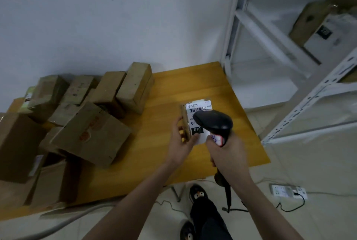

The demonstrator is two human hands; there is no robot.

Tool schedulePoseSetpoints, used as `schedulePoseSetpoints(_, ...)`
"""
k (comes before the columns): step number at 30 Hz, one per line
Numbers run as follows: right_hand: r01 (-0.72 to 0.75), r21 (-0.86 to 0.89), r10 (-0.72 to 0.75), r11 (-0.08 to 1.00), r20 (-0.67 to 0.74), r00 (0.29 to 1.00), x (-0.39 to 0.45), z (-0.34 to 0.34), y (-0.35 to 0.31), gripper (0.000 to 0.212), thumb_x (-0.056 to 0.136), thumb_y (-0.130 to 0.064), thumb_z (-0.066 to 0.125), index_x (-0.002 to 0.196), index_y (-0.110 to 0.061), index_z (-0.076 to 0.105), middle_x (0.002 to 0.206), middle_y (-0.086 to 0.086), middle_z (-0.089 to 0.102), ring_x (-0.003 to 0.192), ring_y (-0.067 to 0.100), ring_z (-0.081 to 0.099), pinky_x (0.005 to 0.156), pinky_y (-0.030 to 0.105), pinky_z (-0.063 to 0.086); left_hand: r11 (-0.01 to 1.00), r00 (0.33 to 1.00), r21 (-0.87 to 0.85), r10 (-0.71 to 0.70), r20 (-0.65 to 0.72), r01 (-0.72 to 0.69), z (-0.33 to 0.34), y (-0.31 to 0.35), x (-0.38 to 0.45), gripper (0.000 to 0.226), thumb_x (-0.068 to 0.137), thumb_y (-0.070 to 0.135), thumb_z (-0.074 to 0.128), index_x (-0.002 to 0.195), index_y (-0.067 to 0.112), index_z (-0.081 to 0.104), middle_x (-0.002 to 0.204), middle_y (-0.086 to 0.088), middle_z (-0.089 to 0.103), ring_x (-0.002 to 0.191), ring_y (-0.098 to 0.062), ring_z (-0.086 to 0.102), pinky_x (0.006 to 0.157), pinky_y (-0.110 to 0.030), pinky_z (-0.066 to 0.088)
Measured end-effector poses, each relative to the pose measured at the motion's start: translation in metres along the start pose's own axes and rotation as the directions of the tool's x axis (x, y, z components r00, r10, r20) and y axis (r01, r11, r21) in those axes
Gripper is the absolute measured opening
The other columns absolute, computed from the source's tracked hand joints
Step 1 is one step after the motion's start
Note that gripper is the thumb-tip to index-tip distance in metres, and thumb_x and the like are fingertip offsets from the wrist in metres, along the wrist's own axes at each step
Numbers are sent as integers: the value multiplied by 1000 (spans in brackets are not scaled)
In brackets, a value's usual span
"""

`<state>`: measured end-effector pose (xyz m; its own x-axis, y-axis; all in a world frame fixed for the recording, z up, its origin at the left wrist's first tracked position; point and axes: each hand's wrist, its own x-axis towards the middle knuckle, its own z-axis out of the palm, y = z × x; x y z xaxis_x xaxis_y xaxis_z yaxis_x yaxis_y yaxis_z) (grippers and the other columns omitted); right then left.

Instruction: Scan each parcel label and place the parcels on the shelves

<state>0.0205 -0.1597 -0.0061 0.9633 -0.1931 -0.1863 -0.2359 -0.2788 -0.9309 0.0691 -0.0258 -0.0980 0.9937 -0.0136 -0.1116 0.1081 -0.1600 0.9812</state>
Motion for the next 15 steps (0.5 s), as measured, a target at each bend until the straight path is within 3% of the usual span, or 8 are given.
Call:
schedulePoseSetpoints(3, 20, -9, -21, 1000, -39, 999, -6, -6, -1, 17, 86, -12, 62, 73, -18, 53, 55, 1, 53, 49, 15, 50, 47, 26, 43, 999, 999, 23, 42, 11, -42, 3, 0, -5, 94, 70, 66, 70, 142, 28, 25, 122, 21, 52, 109, 2, 59, 81, -22, 55)
schedulePoseSetpoints(8, 33, -57, -35, 998, -38, 999, -11, -12, 3, 17, 86, -10, 62, 75, -19, 53, 57, 5, 56, 48, 16, 52, 46, 26, 44, 999, 998, 17, 31, 51, -32, 3, -3, -10, 82, 78, 41, 71, 143, 27, 23, 124, 3, 54, 113, -11, 58, 84, -23, 54)
schedulePoseSetpoints(15, 29, -34, -30, 999, -41, 999, -7, -11, 9, 14, 86, -8, 60, 74, -6, 53, 52, 7, 54, 37, 9, 49, 38, 18, 40, 1000, 999, -1, -6, 54, 6, -10, -7, -15, 74, 84, 29, 71, 140, 29, 22, 122, 0, 55, 109, -17, 61, 79, -24, 56)
